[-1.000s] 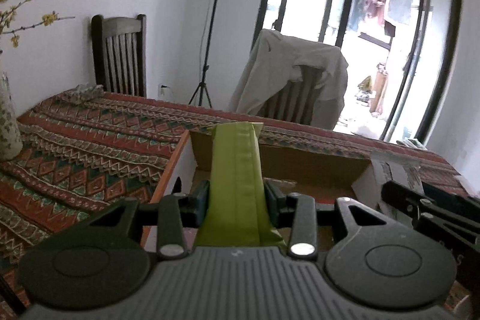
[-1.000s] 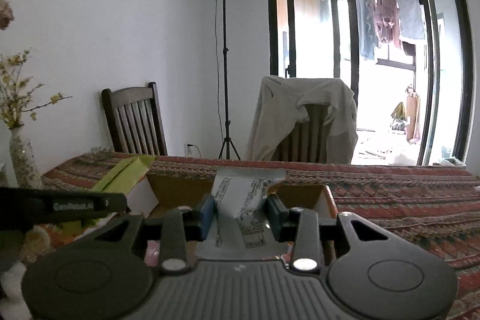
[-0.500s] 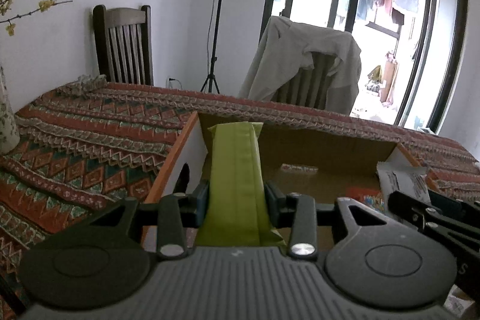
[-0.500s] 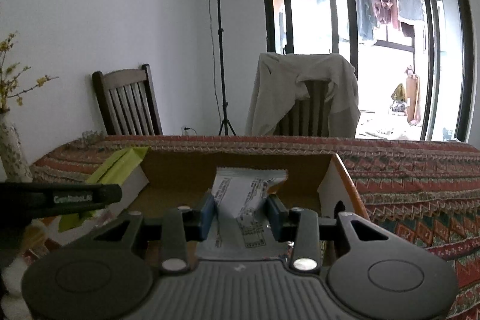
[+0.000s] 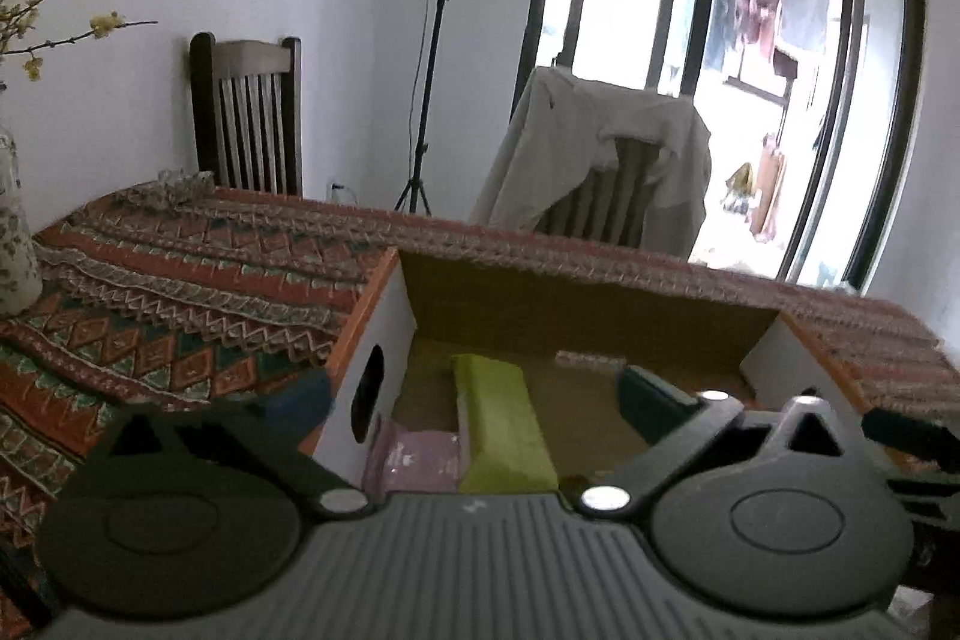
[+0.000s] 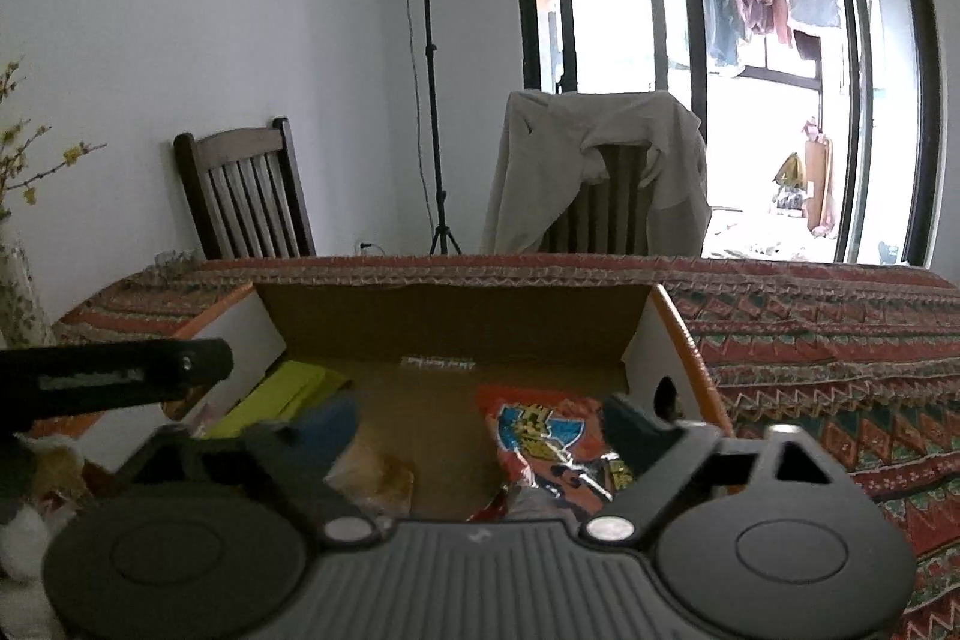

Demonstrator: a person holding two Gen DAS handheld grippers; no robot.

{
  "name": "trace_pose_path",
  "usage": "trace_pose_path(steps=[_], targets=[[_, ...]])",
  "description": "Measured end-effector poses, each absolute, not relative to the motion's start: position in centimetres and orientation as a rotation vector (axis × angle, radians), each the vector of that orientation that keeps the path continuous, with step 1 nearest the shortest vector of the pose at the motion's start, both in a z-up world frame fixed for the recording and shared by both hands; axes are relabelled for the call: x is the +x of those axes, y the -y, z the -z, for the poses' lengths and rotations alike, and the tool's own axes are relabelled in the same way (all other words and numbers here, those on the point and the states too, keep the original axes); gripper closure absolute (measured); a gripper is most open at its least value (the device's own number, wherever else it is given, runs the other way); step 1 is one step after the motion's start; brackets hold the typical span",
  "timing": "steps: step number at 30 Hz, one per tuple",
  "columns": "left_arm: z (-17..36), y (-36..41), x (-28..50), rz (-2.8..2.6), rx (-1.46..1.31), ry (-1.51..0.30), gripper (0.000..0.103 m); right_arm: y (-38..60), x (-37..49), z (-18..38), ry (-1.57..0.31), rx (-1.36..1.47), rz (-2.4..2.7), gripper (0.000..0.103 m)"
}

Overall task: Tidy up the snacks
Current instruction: 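Carry both packets into the cardboard box and open both tools, then move both tools back from the box to the snack pile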

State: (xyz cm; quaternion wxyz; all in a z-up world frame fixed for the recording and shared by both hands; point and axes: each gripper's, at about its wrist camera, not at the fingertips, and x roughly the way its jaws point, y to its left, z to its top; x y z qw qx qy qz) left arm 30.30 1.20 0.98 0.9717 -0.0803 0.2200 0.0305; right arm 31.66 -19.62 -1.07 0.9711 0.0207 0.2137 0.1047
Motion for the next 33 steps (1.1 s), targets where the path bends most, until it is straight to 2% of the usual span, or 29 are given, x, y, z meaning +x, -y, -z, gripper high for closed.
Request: trace_pose_path(steps=[1, 18, 33], targets=[[-1.1, -1.2, 30.2, -0.059, -0.162, -0.439, 0.000, 19.8, 31.6, 1.1, -0.432, 0.044, -0.208, 0.000], [-4.2, -1.2, 24.8, -0.036, -0.210, -0.424, 0.000, 21.5, 27.6, -3.3, -0.415, 0.039, -0.172, 0.000], [-2.3, -1.0, 16.5, -0.026, -0.182, -0.462, 0.000, 26.0, 19.2, 0.4, -0.482, 0.072, -0.157, 0.000]])
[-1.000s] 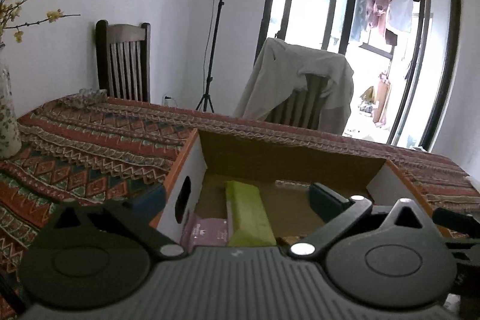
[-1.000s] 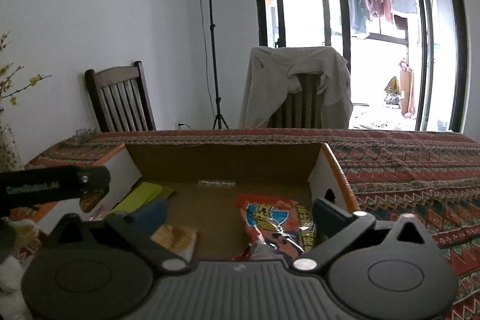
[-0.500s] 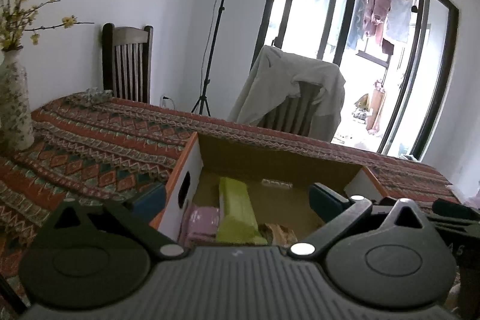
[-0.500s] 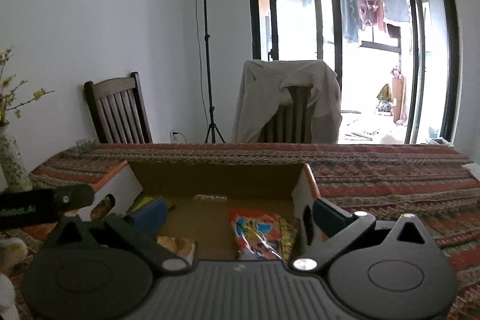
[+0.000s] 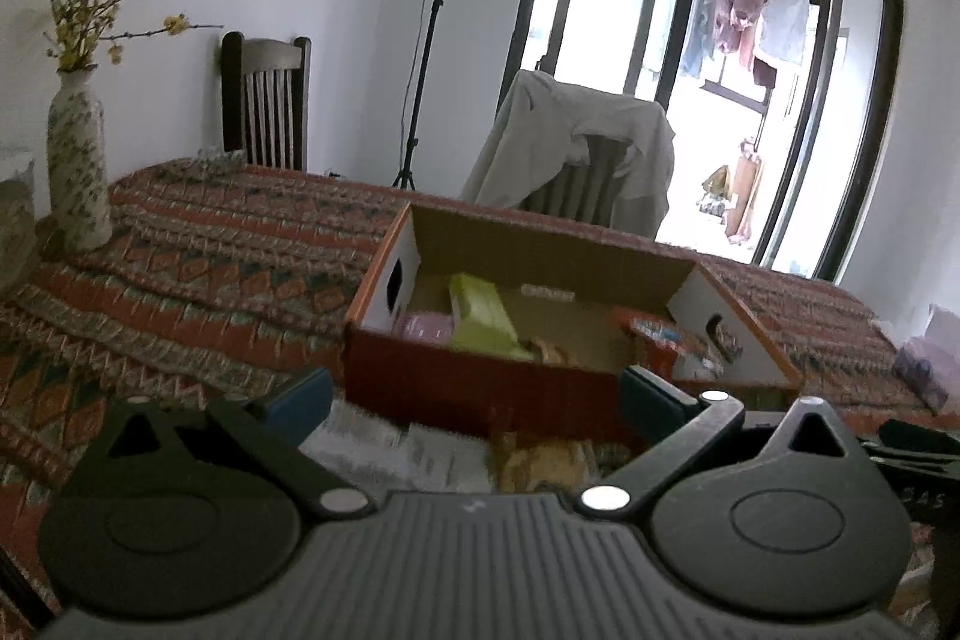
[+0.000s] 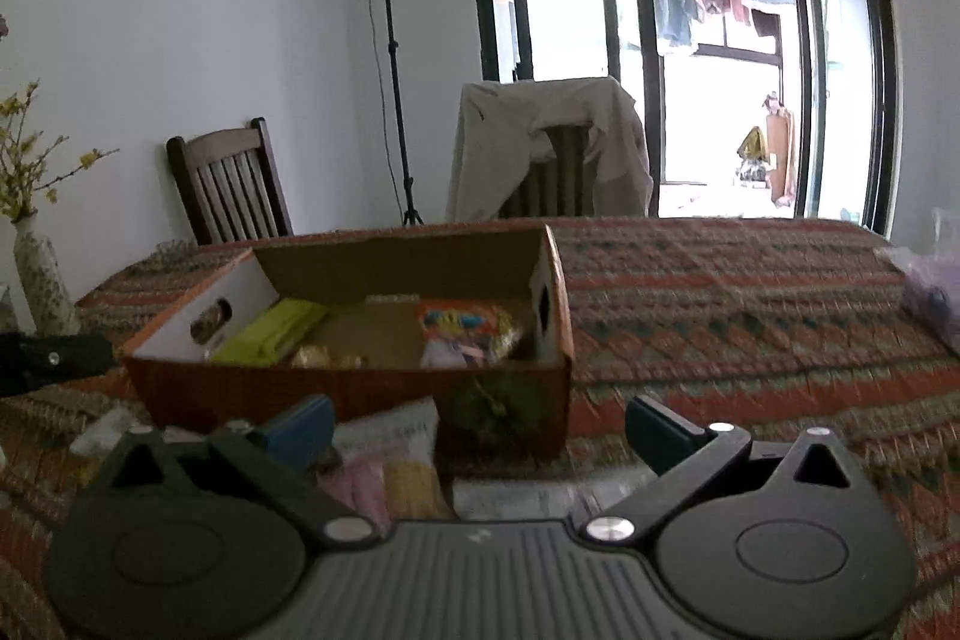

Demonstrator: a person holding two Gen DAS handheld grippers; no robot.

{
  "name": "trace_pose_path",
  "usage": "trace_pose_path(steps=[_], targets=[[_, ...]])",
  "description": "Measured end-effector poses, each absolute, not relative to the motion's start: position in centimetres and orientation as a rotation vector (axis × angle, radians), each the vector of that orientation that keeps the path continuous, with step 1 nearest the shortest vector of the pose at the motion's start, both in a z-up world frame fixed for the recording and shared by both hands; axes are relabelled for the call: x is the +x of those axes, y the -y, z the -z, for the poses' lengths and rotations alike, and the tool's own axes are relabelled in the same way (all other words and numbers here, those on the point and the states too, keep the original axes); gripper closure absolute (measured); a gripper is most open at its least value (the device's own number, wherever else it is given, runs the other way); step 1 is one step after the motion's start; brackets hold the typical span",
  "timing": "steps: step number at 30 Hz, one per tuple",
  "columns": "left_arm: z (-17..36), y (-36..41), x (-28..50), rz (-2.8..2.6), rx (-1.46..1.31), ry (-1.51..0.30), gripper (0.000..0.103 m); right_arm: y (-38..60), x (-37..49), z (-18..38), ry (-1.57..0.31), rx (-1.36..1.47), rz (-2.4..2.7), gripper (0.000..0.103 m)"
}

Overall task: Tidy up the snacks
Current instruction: 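Move both tools back from the box to the snack pile, then grasp the clear snack bag with the right tool while the left tool approaches the pink packet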

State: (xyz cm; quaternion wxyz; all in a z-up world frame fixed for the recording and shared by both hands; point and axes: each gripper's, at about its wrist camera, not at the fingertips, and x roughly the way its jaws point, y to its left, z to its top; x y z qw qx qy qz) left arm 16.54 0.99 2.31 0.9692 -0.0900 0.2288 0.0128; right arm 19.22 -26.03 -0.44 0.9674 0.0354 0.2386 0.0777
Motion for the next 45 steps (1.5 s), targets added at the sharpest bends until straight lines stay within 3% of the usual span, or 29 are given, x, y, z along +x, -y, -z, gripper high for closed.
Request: trace_pose_path(steps=[21, 45], targets=[[1.1, -0.9, 12.9, -0.019, -0.175, -0.548, 0.000, 30.7, 13.5, 4.0, -0.554, 0.030, -0.185, 0.000], [1.8, -1.9, 13.1, -0.027, -0.203, -0.595, 0.000, 30.8, 17.4, 6.7, -0.722, -0.034, -0.169, 0.000]])
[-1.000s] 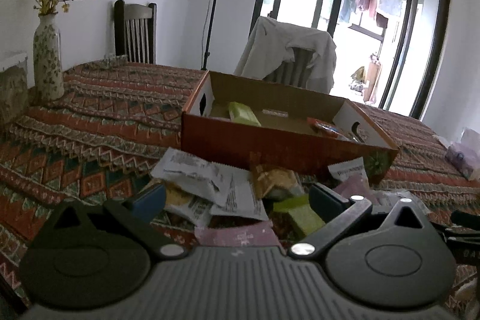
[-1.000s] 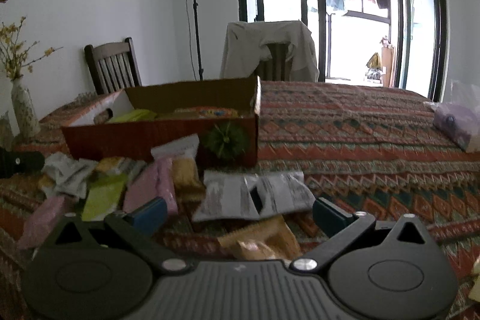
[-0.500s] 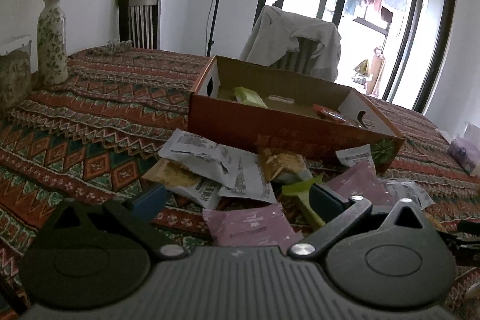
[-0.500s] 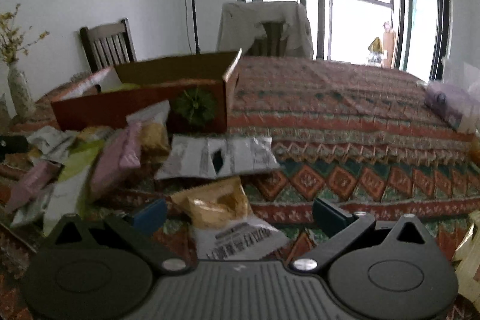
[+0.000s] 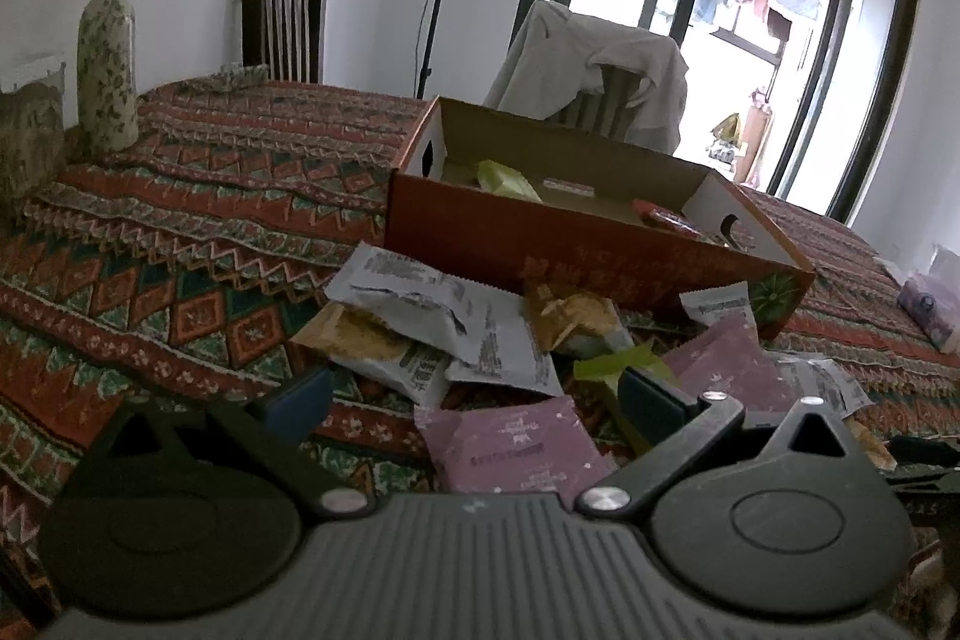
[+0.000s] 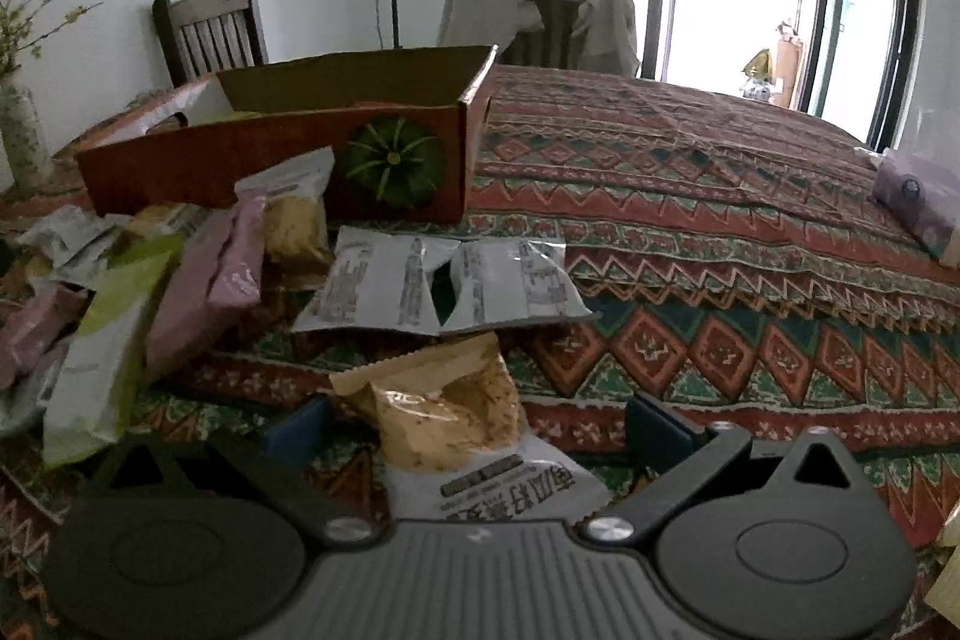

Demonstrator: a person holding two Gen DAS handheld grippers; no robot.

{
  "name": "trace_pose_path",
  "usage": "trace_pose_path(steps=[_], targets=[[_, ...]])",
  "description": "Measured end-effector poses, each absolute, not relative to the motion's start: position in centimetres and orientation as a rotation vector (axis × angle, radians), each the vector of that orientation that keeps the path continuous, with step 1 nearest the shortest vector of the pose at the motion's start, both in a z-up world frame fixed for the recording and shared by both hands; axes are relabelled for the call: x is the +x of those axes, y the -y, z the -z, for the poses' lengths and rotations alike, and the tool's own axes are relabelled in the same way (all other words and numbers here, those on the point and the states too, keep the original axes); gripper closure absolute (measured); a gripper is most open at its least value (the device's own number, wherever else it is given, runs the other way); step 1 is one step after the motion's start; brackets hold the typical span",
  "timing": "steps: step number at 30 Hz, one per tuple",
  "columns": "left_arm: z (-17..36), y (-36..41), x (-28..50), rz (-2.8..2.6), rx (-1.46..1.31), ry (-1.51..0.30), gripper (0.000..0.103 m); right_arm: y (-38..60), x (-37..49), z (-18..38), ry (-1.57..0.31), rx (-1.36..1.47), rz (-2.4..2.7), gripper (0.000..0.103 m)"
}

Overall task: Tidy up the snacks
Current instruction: 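Grasp the clear snack bag with the right tool while the left tool approaches the pink packet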

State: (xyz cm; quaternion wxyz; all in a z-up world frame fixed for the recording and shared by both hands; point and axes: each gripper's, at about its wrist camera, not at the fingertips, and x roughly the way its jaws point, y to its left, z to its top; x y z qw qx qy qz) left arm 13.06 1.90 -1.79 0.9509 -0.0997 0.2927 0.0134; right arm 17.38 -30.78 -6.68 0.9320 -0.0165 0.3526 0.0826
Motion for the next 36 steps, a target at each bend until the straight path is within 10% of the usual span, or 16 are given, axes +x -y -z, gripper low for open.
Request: trace_pose_path(steps=[7, 12, 15, 36], targets=[[1.6, -1.4, 12.3, -0.012, -0.201, -0.596, 0.000, 30.7, 17.4, 6.6, -0.721, -0.045, -0.207, 0.000], [1.7, -1.5, 11.8, -0.018, -0.201, -0.605, 0.000, 30.6, 16.4, 6.1, -0.670, -0.014, -0.202, 0.051], [1.8, -1.8, 11.9, -0.024, -0.214, -0.623, 0.000, 30.8, 15.8, 5.9, -0.657, 0.035, -0.209, 0.059], [2.6, 0.7, 13.2, -0.014, -0.188, -0.721, 0.000, 30.6, 11.3, 4.0, -0.441, 0.093, -0.136, 0.061]])
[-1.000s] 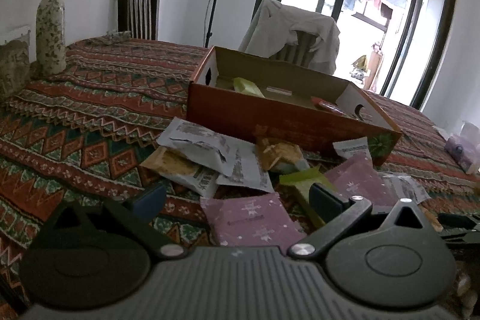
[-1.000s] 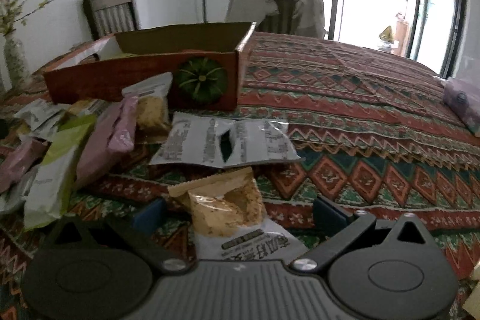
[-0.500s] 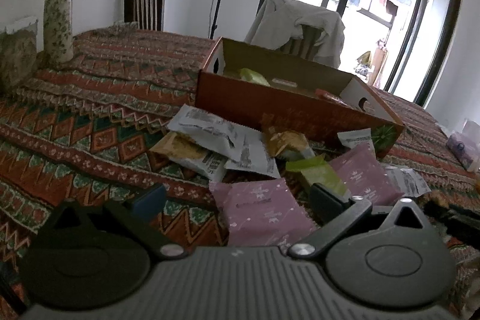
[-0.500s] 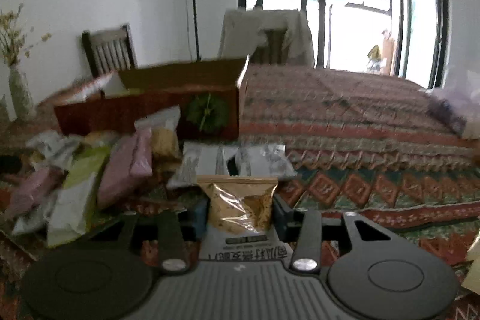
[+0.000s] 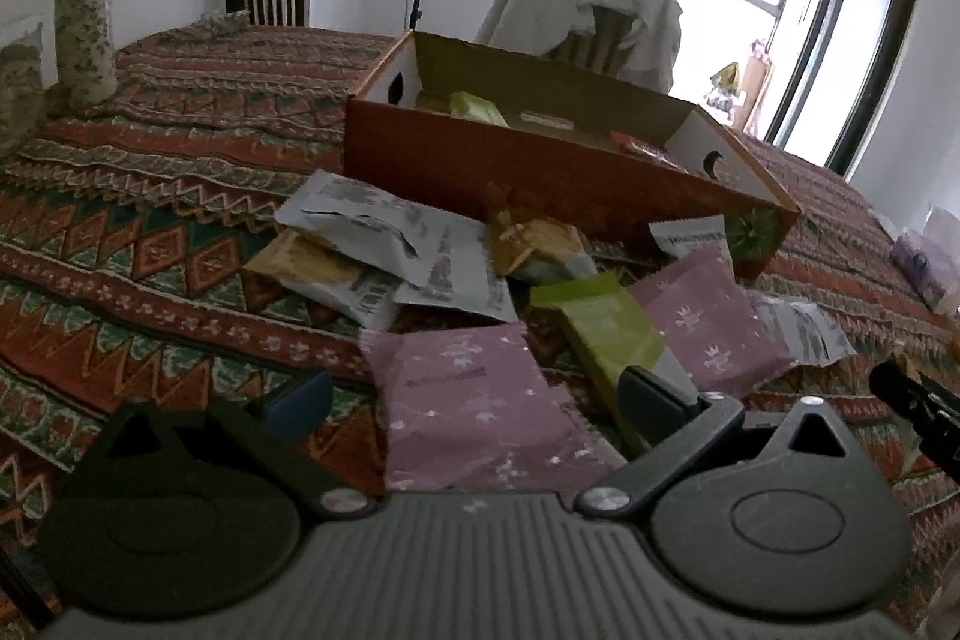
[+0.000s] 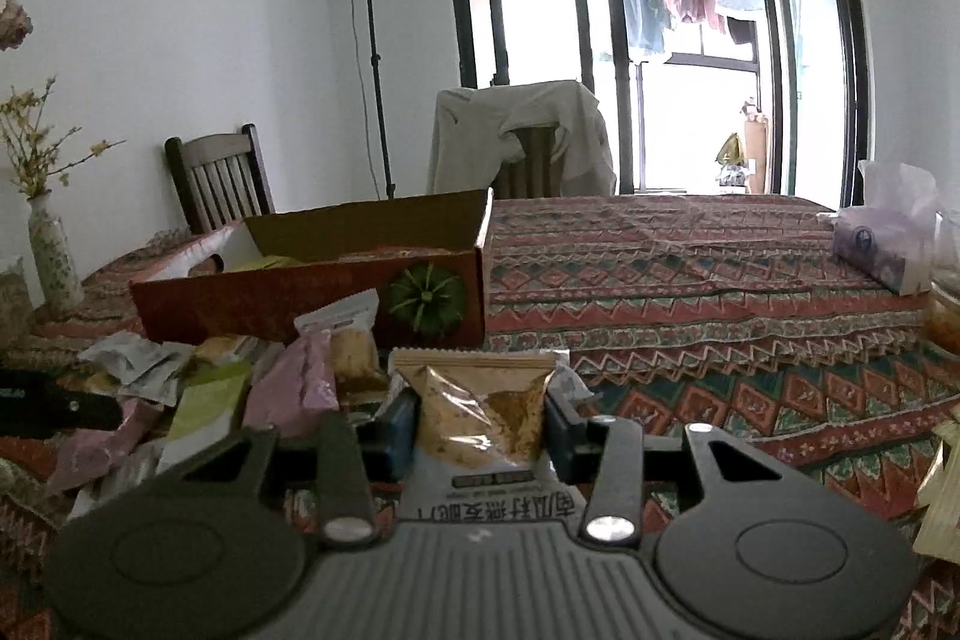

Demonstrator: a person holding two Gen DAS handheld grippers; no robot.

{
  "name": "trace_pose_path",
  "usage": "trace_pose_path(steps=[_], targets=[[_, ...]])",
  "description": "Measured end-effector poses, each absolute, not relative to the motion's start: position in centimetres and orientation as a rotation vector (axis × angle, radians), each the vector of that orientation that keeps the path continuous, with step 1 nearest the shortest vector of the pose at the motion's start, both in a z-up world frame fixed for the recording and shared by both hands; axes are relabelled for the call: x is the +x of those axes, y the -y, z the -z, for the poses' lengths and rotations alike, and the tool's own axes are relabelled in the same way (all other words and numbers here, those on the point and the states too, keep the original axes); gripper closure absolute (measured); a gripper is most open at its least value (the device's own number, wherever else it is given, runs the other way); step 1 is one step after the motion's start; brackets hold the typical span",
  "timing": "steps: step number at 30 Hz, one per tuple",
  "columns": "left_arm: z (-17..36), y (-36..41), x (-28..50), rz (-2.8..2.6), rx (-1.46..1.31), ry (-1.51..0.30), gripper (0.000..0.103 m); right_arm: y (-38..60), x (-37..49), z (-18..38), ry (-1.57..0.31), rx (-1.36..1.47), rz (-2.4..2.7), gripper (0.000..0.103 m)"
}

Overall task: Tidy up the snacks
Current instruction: 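Grasp the clear snack bag with the right tool while the left tool approaches the pink packet, then close the left tool on the pink packet while the right tool holds the clear bag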

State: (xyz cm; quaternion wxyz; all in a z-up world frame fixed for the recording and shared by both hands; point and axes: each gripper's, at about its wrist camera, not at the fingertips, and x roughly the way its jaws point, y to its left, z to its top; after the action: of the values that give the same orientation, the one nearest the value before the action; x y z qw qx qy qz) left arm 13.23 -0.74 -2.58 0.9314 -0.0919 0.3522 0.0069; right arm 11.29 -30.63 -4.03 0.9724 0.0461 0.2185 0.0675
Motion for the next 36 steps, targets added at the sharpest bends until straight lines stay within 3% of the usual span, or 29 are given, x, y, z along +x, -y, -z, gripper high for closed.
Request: trace_pose_path(steps=[17, 21, 23, 25, 36], targets=[[4.1, 1.3, 14.8, -0.098, -0.192, -0.792, 0.001, 30.4, 11.2, 5.0, -0.460, 0.096, -0.154, 0.060], [4.1, 1.0, 14.7, -0.111, -0.207, -0.785, 0.012, 30.4, 11.2, 5.1, -0.463, 0.096, -0.155, 0.060], [4.0, 1.0, 14.6, -0.113, -0.210, -0.779, 0.021, 30.2, 11.2, 5.2, -0.468, 0.096, -0.158, 0.060], [3.9, 1.1, 14.5, -0.107, -0.206, -0.774, 0.039, 29.9, 11.3, 5.2, -0.469, 0.090, -0.165, 0.060], [3.0, 1.3, 13.3, -0.073, -0.173, -0.716, 0.040, 29.1, 10.3, 4.8, -0.454, 0.076, -0.170, 0.060]])
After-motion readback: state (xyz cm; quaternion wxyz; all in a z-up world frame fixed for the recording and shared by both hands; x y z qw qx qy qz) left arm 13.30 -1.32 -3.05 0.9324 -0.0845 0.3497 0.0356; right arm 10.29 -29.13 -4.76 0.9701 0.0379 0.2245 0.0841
